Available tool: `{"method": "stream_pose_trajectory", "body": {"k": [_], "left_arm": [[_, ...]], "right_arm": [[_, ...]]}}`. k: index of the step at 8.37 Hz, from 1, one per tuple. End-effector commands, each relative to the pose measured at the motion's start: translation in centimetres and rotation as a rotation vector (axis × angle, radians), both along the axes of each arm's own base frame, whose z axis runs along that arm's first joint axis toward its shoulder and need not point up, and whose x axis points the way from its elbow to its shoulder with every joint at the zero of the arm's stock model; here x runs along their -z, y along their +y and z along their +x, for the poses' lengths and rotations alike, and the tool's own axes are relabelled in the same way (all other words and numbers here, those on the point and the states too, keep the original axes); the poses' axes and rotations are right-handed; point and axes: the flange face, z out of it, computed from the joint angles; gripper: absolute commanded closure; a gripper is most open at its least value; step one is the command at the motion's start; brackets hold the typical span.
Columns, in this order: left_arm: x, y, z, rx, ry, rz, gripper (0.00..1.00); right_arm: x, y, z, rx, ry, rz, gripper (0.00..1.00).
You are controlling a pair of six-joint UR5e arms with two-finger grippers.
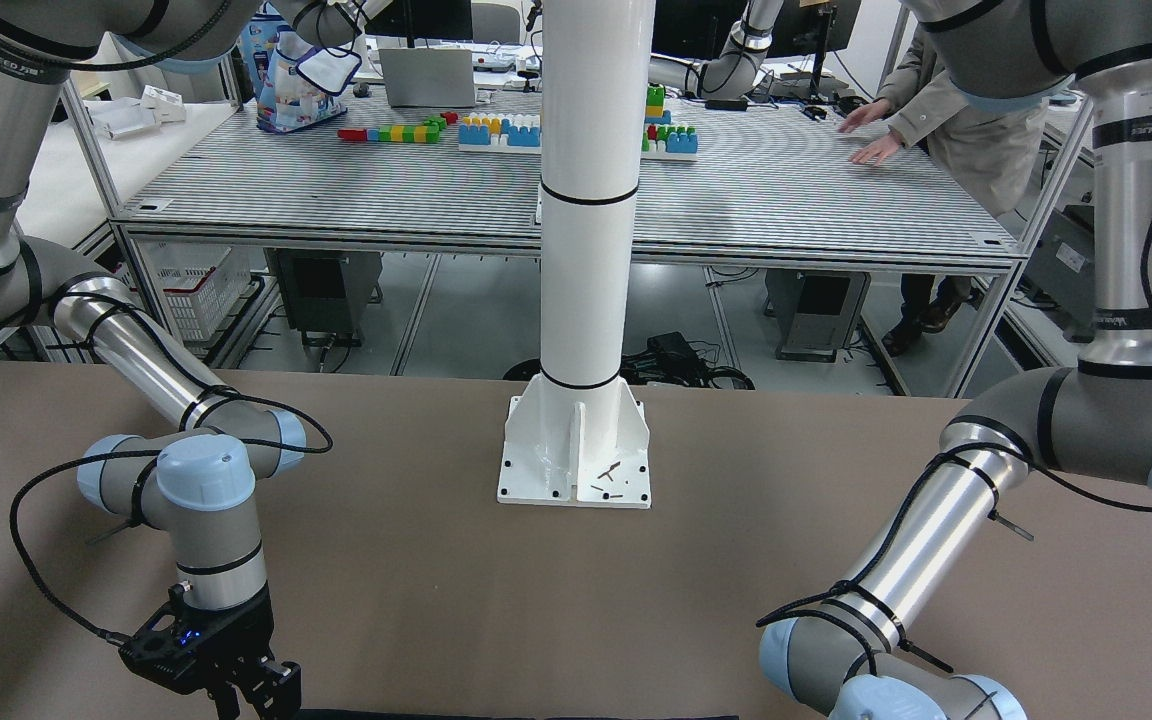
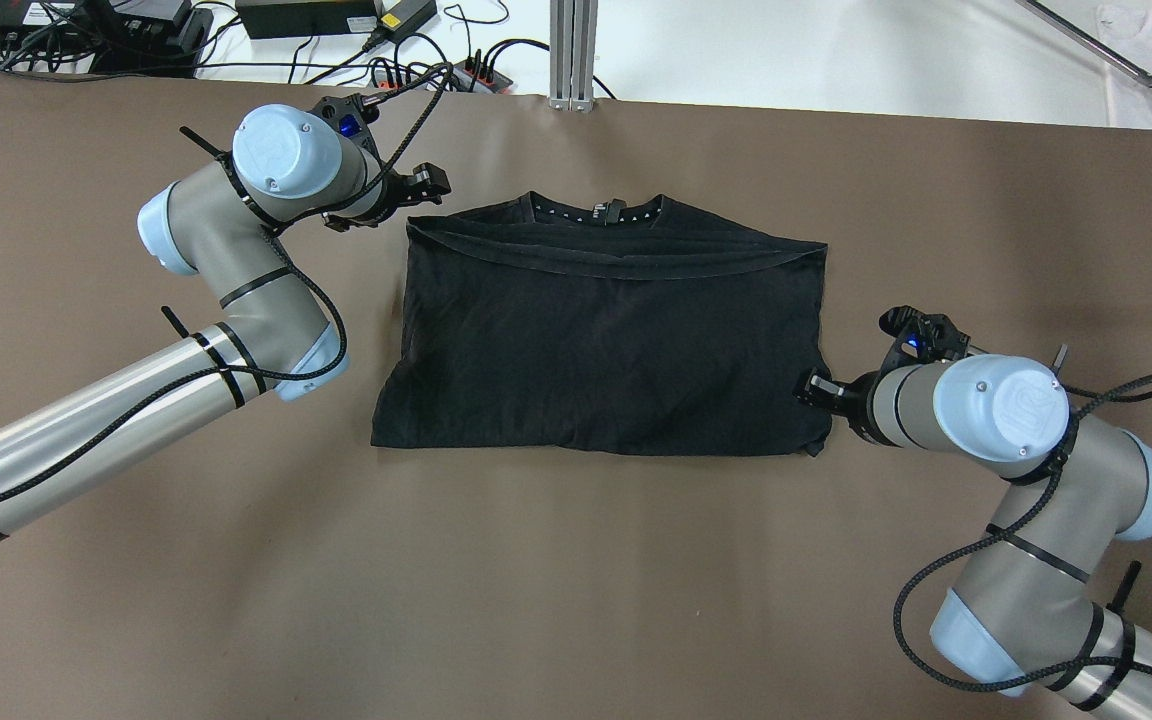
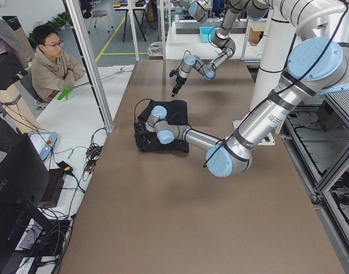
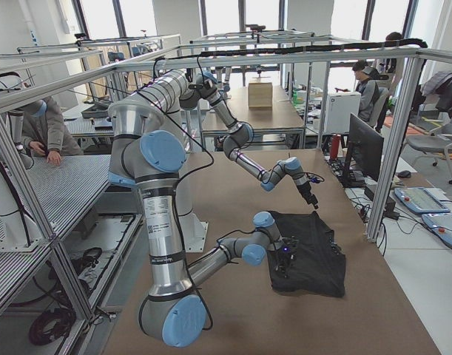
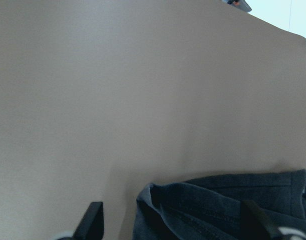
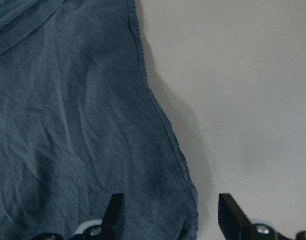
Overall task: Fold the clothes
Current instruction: 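Grasp the folded shirt's corner nearest the robot with the right gripper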
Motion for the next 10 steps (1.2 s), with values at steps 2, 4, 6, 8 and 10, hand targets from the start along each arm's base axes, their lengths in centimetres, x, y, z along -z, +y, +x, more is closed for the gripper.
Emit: {"method": "stream_pose_trajectory", "body": {"k": [2, 4, 6, 8, 10], "left_arm": [[0.6, 0.2, -0.3, 0.02, -0.001, 0.017, 0.02], [0.5, 0.2, -0.3, 0.024, -0.004, 0.017, 0.02], [0.3, 0.2, -0.3, 0.047, -0.019, 0.028, 0.01], [0.3, 0.1, -0.4, 0.049, -0.02, 0.03, 0.02], [0.1, 0.1, -0.3, 0.049, -0.023, 0.028, 0.01]], "right_arm": [[-2.8, 3.1, -2.8, 0.056, -0.004, -0.004, 0.3], [-4.1, 2.8, -3.3, 0.063, 0.019, -0.015, 0.36], [-4.2, 2.8, -3.4, 0.066, 0.021, -0.014, 0.63], [-3.8, 2.8, -3.4, 0.076, 0.013, -0.01, 1.0], [-3.9, 2.8, -3.2, 0.079, 0.013, -0.012, 1.0]]}}
